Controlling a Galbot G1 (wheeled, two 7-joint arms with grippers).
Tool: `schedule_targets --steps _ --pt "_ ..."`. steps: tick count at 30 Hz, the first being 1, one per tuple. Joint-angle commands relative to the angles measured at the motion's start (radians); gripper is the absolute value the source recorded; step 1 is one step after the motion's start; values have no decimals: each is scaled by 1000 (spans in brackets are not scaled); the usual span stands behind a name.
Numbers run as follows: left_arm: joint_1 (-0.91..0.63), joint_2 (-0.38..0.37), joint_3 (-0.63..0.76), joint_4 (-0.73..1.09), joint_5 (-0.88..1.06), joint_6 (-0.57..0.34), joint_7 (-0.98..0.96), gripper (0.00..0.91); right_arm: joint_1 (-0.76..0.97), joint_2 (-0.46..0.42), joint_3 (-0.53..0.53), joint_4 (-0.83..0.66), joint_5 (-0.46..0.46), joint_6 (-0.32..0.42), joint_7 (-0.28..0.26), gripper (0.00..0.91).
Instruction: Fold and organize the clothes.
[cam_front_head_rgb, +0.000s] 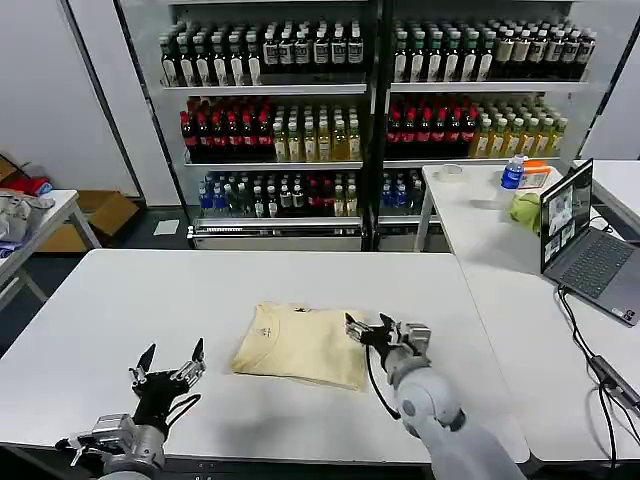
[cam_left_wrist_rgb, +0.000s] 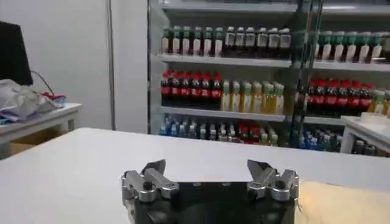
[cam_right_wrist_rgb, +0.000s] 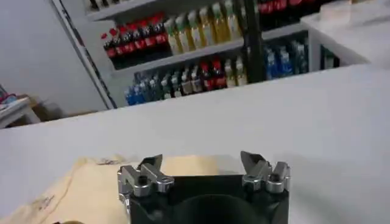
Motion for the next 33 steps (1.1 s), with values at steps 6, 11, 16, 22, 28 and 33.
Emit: schedule_targets --steps 6,11,16,22,28,33 --pt "29 24 -16 -27 -2 -3 -3 907 94 115 -13 -169 158 -55 89 0" --pt "28 29 -13 -28 -10 1 -3 907 99 124 -5 -175 155 -44 91 0" --pt "22 28 -1 -22 -11 2 -3 907 116 141 8 -217 145 -31 84 0" --pt "16 31 -3 -17 -15 4 -3 907 141 152 16 -257 121 -28 69 0" --pt "14 36 -6 -13 -19 6 -3 907 122 125 -4 -211 -79 9 -37 665" --pt "13 41 -5 -12 -22 6 -2 907 19 45 -29 -78 -382 162 -117 907"
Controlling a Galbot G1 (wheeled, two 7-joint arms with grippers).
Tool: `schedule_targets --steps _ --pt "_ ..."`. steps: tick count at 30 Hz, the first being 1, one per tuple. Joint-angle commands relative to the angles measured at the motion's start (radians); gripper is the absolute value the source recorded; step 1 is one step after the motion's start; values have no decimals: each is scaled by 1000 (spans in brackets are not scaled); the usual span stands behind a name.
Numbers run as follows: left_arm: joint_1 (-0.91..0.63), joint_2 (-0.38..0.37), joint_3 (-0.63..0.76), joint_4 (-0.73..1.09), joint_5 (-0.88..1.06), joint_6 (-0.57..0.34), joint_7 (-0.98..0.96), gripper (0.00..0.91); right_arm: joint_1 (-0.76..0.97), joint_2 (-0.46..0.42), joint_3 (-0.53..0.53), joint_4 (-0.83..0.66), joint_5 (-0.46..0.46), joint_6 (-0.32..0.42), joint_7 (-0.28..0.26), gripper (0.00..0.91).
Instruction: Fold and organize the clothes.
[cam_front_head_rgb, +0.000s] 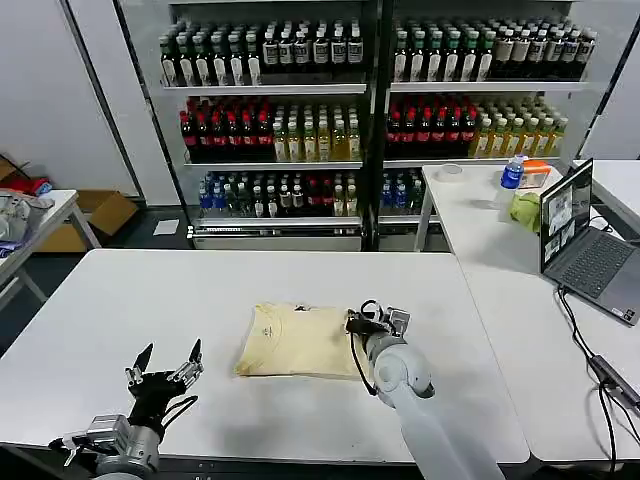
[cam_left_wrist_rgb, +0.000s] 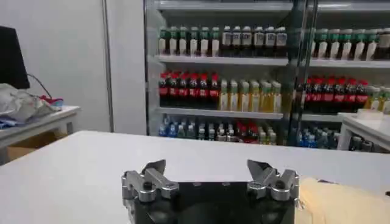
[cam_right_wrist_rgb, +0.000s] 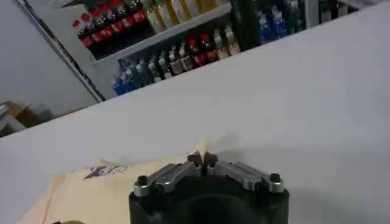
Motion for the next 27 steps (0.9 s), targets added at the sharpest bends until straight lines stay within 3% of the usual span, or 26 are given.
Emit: schedule_targets --steps 1,4,10,27 --pt "0 5 2 1 -2 0 1 907 -126 -97 -27 171 -483 194 -154 907" --pt "-3 6 6 -1 -3 1 1 907 -220 -141 2 247 -605 267 -175 907" --pt "-6 9 18 -3 -5 4 2 907 -392 -187 89 348 -722 336 -185 907" --pt "2 14 50 -47 -20 23 13 907 -722 -226 288 610 -711 437 -186 907"
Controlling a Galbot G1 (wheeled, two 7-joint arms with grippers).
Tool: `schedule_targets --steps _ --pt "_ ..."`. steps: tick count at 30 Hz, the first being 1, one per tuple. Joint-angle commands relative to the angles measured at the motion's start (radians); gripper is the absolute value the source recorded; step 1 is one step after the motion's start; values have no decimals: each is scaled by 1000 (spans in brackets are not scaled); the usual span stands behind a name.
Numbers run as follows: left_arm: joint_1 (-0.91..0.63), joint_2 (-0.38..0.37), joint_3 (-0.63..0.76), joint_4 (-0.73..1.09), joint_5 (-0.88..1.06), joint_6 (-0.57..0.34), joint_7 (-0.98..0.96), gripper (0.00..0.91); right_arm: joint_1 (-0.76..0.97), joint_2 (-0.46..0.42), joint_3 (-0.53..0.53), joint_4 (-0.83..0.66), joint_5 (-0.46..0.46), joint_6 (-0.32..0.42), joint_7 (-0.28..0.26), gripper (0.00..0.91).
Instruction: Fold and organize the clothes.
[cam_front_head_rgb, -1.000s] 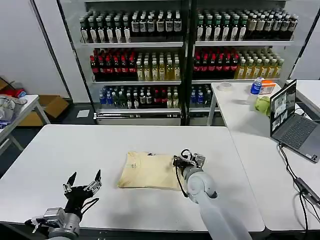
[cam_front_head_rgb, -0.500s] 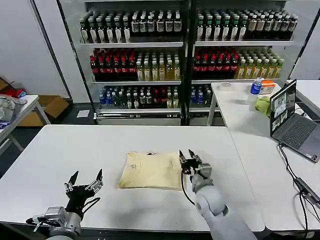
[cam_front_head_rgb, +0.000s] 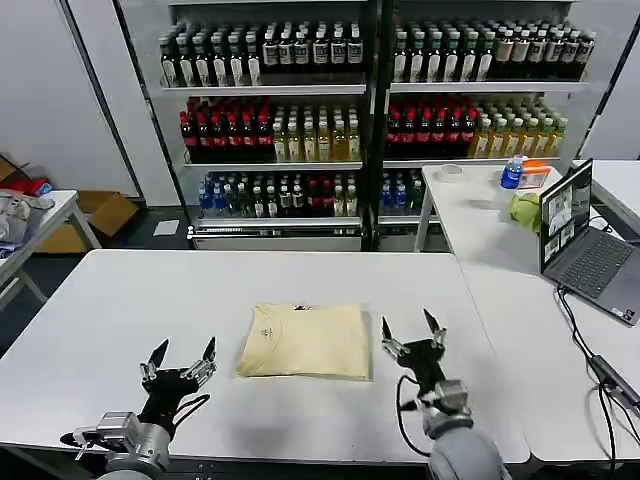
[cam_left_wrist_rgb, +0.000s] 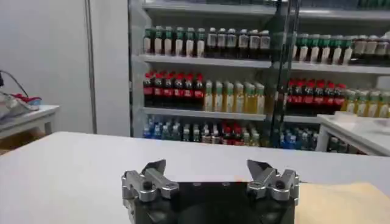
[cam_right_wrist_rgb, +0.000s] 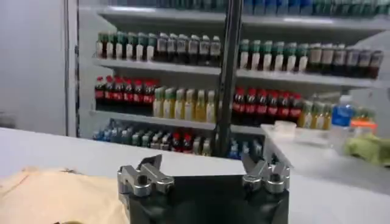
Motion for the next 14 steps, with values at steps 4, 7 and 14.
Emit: schedule_targets --steps 4,7,14 --pt "21 1 5 -43 -4 6 3 907 -280 -40 160 235 -87 98 -9 907" --pt "29 -2 1 -53 -4 6 5 907 -314 -44 192 264 -100 118 -1 907" --pt "43 -10 5 -72 5 9 7 907 -333 -55 243 283 -40 95 2 907"
